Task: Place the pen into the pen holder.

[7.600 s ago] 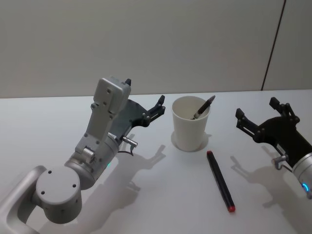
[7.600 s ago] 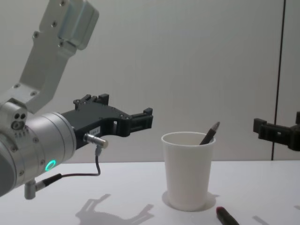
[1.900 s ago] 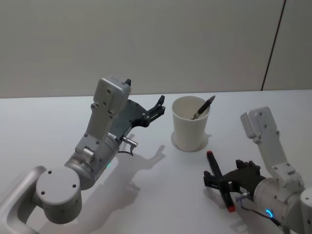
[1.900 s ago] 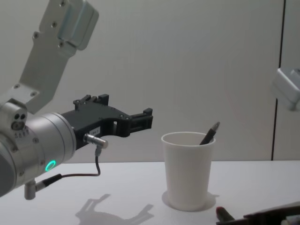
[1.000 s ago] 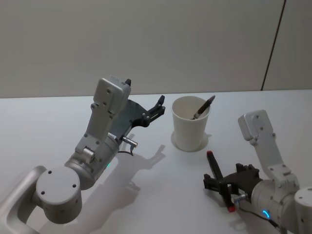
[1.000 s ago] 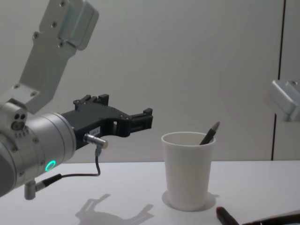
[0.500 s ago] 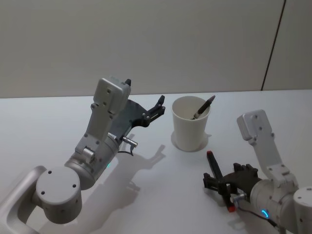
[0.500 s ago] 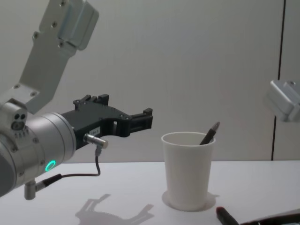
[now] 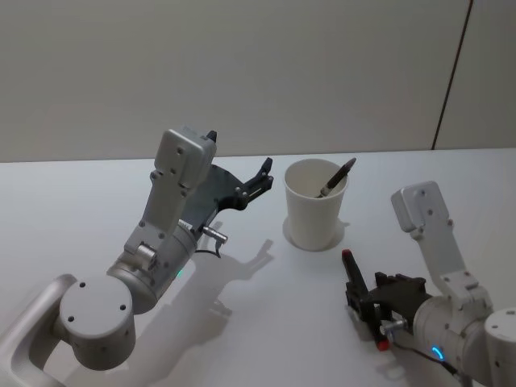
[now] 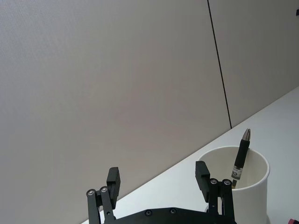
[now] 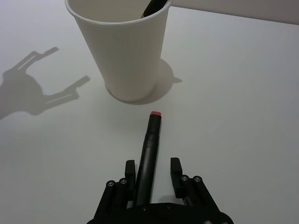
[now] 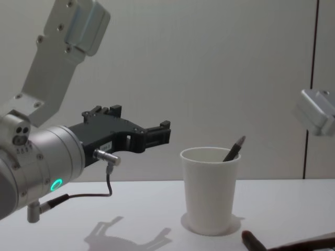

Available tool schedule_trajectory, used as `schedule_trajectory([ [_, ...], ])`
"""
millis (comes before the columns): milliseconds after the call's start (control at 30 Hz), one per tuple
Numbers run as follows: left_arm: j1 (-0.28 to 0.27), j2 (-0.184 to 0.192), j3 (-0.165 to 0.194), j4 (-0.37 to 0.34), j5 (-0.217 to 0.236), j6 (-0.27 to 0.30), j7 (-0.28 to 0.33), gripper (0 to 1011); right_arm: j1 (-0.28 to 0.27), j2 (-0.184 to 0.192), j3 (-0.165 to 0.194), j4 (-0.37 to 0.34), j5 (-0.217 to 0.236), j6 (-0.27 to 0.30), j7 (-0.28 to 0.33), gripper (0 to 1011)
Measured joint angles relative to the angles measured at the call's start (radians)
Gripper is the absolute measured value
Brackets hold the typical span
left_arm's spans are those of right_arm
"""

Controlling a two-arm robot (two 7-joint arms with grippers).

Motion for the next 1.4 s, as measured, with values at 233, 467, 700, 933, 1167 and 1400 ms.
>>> schedule_trajectory([
  [233, 0.000, 0.000, 0.000, 0.000, 0.000, 0.000, 0.000, 1001, 0.000, -0.001, 0.000, 0.001, -0.001, -0.001, 0.001, 272],
  [467, 0.000, 0.000, 0.000, 0.000, 0.000, 0.000, 0.000, 1001, 0.000, -0.001, 0.000, 0.001, -0.001, -0.001, 0.001, 177],
  [700, 0.000, 0.000, 0.000, 0.000, 0.000, 0.000, 0.000, 1001, 0.000, -0.001, 0.000, 0.001, -0.002, -0.001, 0.001, 177],
  [933, 0.000, 0.000, 0.000, 0.000, 0.000, 0.000, 0.000, 1001, -0.002, 0.001, 0.001, 0.001, -0.004, -0.012, 0.006, 177],
  [1167, 0.000, 0.000, 0.000, 0.000, 0.000, 0.000, 0.000, 1001, -0.015, 0.013, 0.005, -0.007, -0.007, -0.069, 0.021, 177],
  [1400, 0.000, 0.000, 0.000, 0.000, 0.000, 0.000, 0.000, 1001, -0.041, 0.040, 0.016, -0.031, 0.001, -0.170, 0.051, 177],
])
